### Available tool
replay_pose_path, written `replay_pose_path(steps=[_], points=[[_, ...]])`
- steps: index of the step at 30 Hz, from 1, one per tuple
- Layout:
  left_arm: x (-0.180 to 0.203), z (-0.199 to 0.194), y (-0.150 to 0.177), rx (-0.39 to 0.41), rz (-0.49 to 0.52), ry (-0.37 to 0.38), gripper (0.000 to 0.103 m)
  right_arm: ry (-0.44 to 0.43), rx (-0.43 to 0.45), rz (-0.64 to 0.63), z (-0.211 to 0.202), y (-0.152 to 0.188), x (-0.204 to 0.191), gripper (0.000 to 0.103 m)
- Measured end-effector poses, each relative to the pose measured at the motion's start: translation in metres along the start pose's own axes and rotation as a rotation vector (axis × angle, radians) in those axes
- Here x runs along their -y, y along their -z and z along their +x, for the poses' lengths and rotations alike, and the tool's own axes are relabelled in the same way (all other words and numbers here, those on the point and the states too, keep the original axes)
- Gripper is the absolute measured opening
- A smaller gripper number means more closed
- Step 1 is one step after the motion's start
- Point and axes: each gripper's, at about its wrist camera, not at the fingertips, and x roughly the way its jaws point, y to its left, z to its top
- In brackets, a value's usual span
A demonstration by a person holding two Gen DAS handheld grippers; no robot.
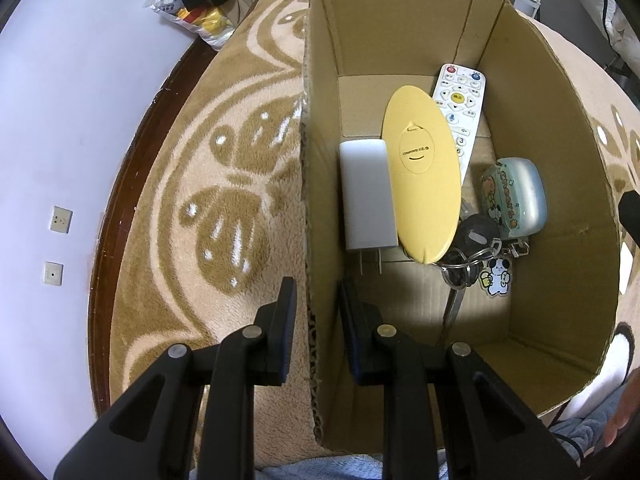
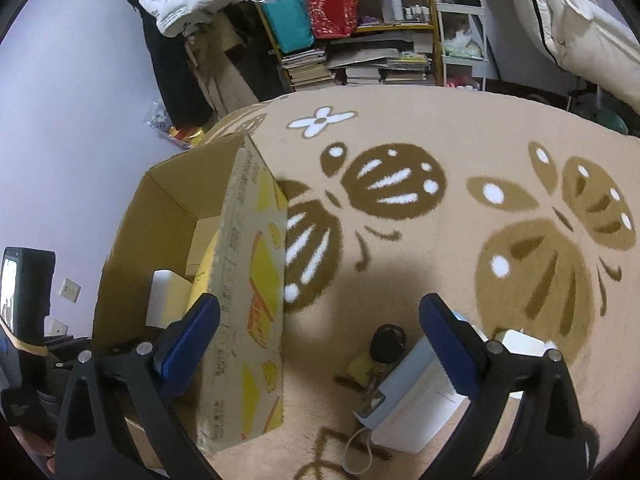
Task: Organize rigid objects
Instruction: 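Move the right tool back to the pile over the black round item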
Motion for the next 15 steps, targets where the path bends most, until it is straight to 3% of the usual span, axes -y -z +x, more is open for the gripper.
replay_pose_path(steps=[13, 15], points=[[-0.003, 0.002, -0.001, -0.003, -0.003, 0.009, 0.022, 0.042, -0.022, 0.065, 0.009, -0.001, 0.017, 0.103], [-0.003, 0.002, -0.001, -0.003, -0.001, 0.007, 0.022, 0.045, -0.03, 0.081, 0.01, 0.0, 0.021, 0.092]])
